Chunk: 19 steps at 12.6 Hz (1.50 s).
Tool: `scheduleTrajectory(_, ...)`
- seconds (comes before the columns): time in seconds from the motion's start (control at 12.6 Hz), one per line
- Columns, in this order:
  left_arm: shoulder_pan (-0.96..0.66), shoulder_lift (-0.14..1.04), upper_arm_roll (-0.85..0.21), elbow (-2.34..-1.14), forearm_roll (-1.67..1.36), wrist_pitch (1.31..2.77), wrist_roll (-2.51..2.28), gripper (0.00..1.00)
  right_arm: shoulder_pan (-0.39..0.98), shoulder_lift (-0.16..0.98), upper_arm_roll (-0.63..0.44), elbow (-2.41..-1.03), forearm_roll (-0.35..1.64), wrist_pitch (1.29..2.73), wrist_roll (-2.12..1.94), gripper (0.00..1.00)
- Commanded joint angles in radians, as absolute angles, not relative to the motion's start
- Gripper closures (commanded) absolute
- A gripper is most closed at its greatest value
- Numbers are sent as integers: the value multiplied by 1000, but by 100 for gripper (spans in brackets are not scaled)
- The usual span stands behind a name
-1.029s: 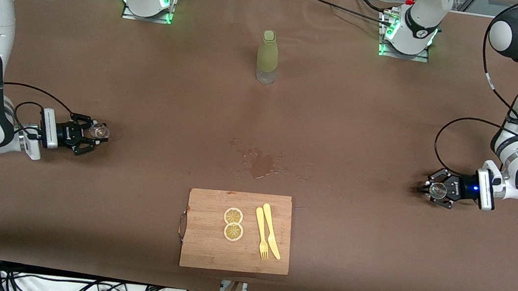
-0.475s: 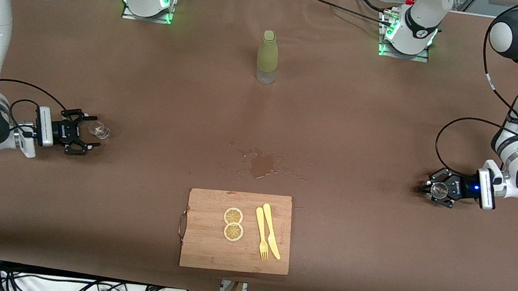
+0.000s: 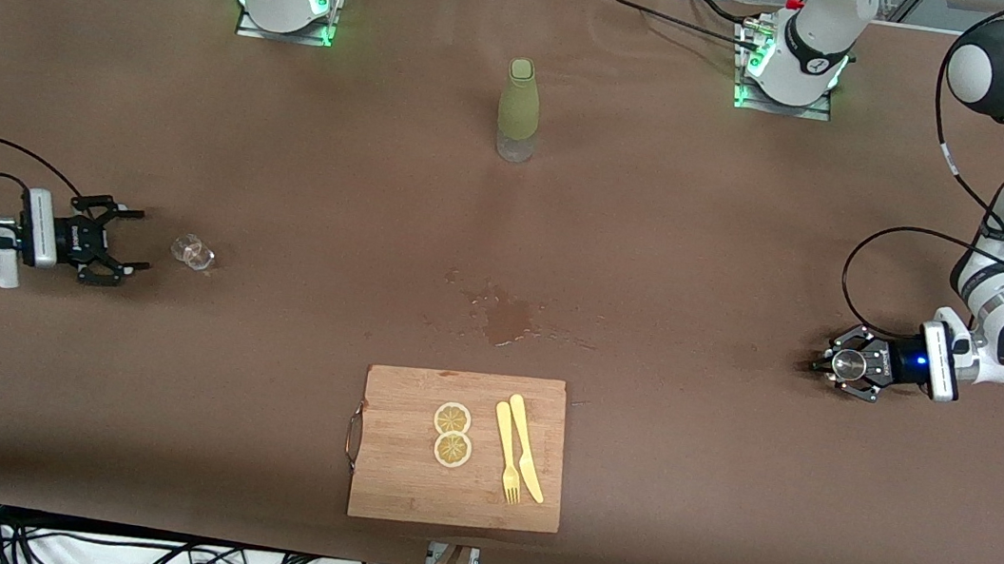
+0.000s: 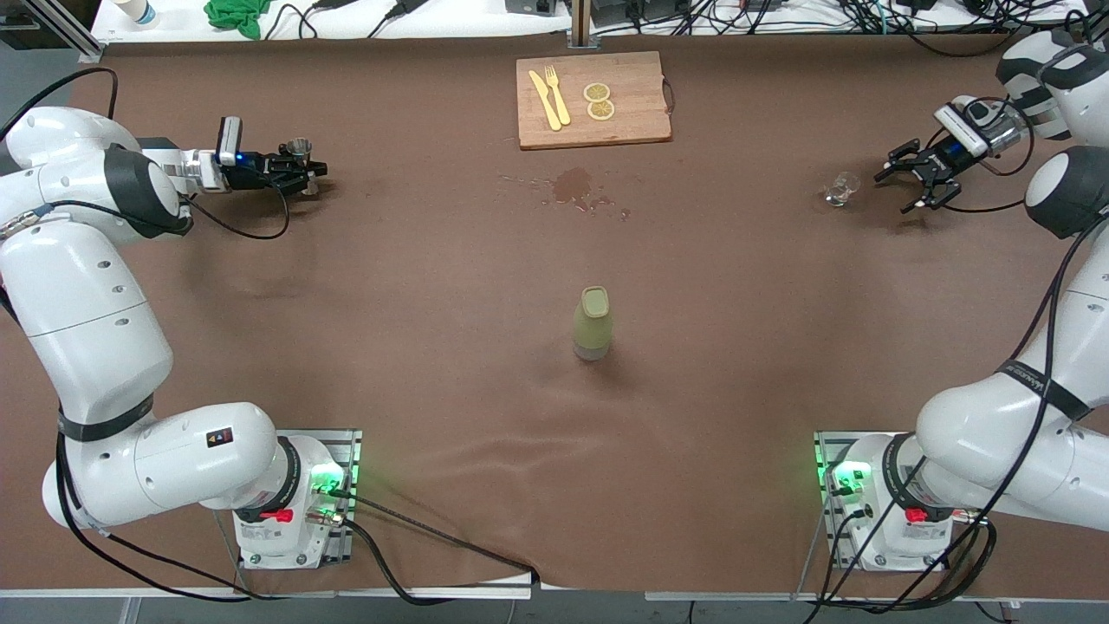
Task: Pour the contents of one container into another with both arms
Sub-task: 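Open both grippers and lift them away from the glass and jigger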
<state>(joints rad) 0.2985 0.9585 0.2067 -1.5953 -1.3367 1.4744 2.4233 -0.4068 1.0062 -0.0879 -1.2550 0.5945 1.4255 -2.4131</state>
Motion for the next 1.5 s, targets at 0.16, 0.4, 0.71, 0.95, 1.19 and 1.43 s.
scheduleTrajectory(0.16, 301, 960, 207, -1598, -1374, 1388, 2568, 100, -400, 921, -91, -1250, 519, 1408, -2237, 0)
scheduleTrajectory(0.4, 302, 980, 207, -1603, -1382, 1381, 2651, 100, -381, 847, -84, -1250, 467, 1408, -2094, 0)
scheduleTrajectory(0.71, 301, 1002, 207, -1605, -1381, 1355, 2654, 100, -316, 750, -89, -1250, 382, 1416, -1910, 0)
scheduleTrajectory(0.95, 302, 1002, 209, -1606, -1378, 1355, 2654, 91, -264, 672, -86, -1250, 322, 1416, -1749, 0)
scheduleTrajectory(1.19, 302, 1002, 209, -1606, -1371, 1356, 2654, 62, -220, 609, -83, -1250, 256, 1420, -1576, 0)
scheduleTrajectory(1.43, 304, 1008, 216, -1608, -1374, 1353, 2678, 0, -152, 551, -84, -1250, 189, 1420, -1397, 0)
